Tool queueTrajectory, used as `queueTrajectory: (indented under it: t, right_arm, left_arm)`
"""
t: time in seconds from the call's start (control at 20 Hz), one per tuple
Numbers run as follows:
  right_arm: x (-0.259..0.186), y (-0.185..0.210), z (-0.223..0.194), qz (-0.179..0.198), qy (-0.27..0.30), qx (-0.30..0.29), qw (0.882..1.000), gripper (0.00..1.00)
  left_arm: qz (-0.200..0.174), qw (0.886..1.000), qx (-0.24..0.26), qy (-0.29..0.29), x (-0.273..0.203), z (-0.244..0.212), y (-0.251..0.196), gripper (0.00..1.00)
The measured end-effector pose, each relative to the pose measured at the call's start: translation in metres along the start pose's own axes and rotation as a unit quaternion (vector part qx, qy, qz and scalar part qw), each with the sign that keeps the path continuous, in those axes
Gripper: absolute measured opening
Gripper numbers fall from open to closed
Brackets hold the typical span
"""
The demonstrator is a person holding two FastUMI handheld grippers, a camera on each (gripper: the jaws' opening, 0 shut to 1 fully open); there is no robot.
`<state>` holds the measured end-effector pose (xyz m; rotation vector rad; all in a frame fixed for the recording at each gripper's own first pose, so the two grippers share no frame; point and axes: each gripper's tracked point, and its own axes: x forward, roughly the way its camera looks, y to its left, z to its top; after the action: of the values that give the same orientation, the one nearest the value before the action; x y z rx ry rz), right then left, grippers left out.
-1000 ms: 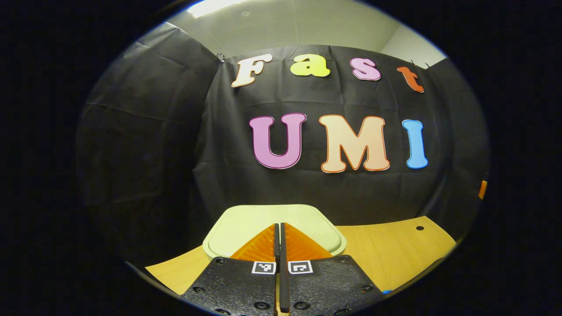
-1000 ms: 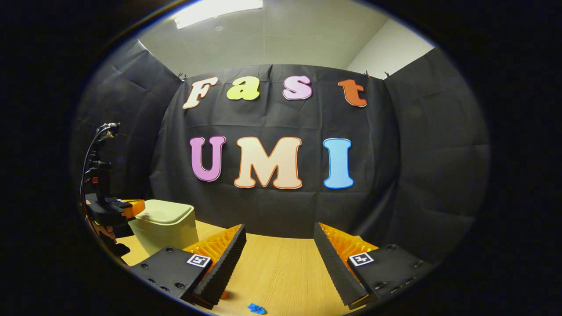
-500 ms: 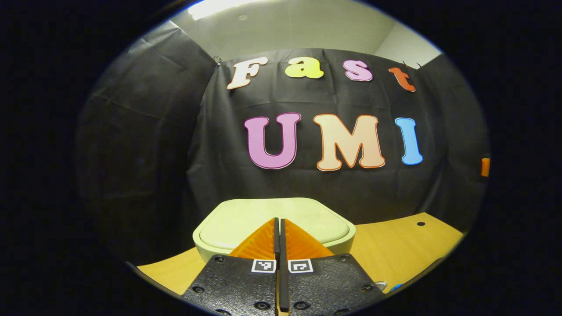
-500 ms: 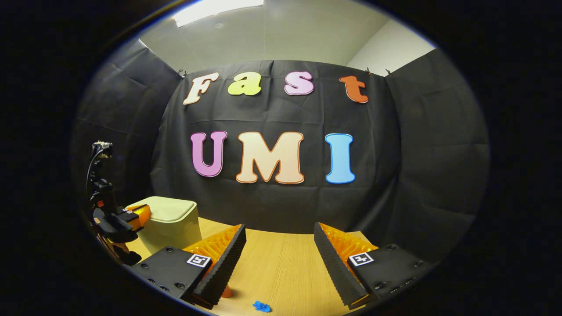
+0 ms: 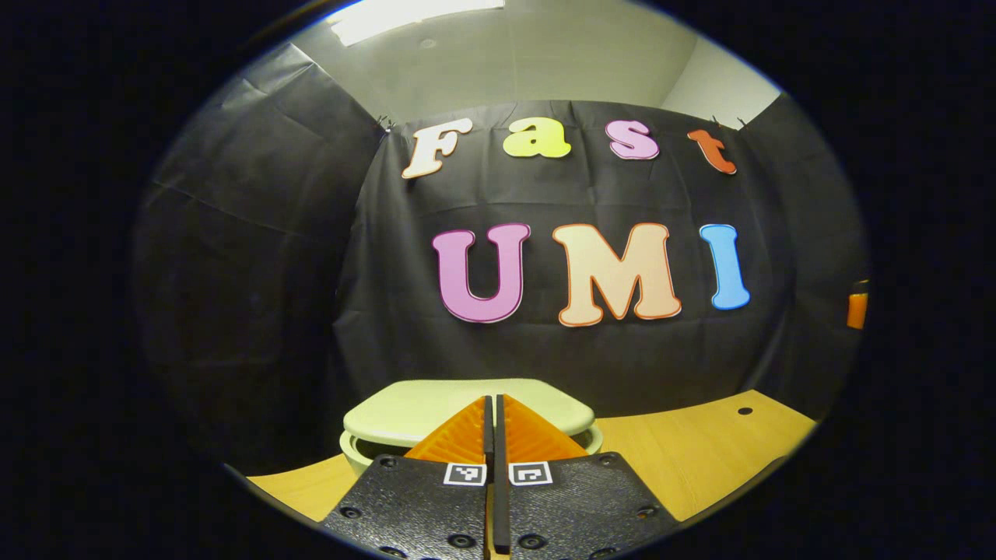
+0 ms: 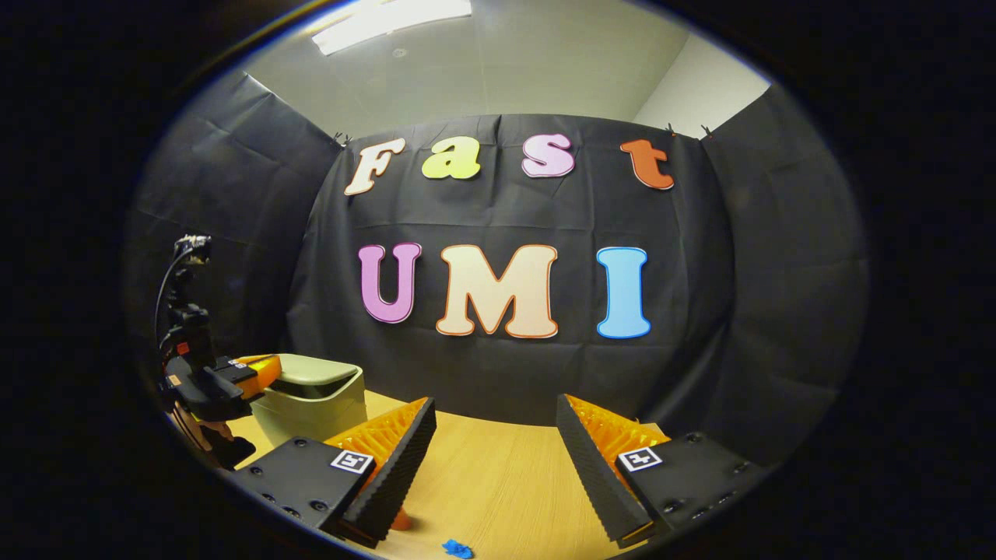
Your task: Press the lid of the desktop garbage bin to open it, pick up the crumpled paper on the desktop and throw it into the bin, then pick up the pop can on the desktop and drop it into the bin, and finally close the garbage bin lid.
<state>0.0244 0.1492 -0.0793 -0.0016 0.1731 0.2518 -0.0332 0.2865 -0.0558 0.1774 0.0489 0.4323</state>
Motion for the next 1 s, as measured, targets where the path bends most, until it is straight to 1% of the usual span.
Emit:
queueTrajectory:
  t: [0.15, 0.3, 0.45, 0.55, 0.6, 0.65, 0.7, 0.75, 0.85, 1.0]
  right_arm:
    - [0.001, -0.001, 0.0, 0.018, -0.003, 0.004, 1.0, 0.98]
    - [0.002, -0.001, -0.005, 0.036, 0.002, 0.01, 0.999, 0.98]
    - [0.002, 0.003, -0.016, 0.06, 0.012, 0.015, 0.998, 0.98]
    - [-0.001, 0.009, -0.028, 0.078, 0.021, 0.025, 0.996, 0.98]
    - [-0.002, 0.013, -0.038, 0.087, 0.03, 0.03, 0.995, 0.98]
    - [-0.002, 0.015, -0.048, 0.093, 0.041, 0.033, 0.994, 1.0]
    - [-0.004, 0.019, -0.059, 0.1, 0.05, 0.036, 0.993, 0.98]
    - [-0.006, 0.024, -0.067, 0.108, 0.057, 0.038, 0.992, 0.98]
    - [-0.008, 0.03, -0.084, 0.12, 0.068, 0.032, 0.99, 0.98]
    - [-0.01, 0.04, -0.118, 0.136, 0.092, 0.018, 0.986, 0.98]
  left_arm:
    - [-0.01, 0.999, -0.01, -0.029, -0.01, 0.033, -0.016, 0.0]
    - [-0.015, 0.999, -0.012, -0.043, -0.025, 0.054, -0.03, 0.0]
    - [-0.008, 0.998, -0.013, -0.053, -0.041, 0.07, -0.038, 0.0]
    - [-0.009, 0.999, -0.014, -0.049, -0.053, 0.071, -0.046, 0.0]
    - [-0.012, 0.999, -0.013, -0.046, -0.061, 0.071, -0.05, 0.02]
    - [-0.02, 0.999, -0.011, -0.044, -0.068, 0.072, -0.057, 0.06]
    - [-0.027, 0.999, -0.006, -0.042, -0.074, 0.07, -0.061, 0.18]
    - [-0.03, 0.999, 0.001, -0.038, -0.079, 0.07, -0.064, 0.27]
    - [-0.026, 0.999, 0.013, -0.036, -0.089, 0.071, -0.062, 0.46]
    - [-0.015, 0.999, 0.009, -0.037, -0.105, 0.075, -0.061, 0.72]
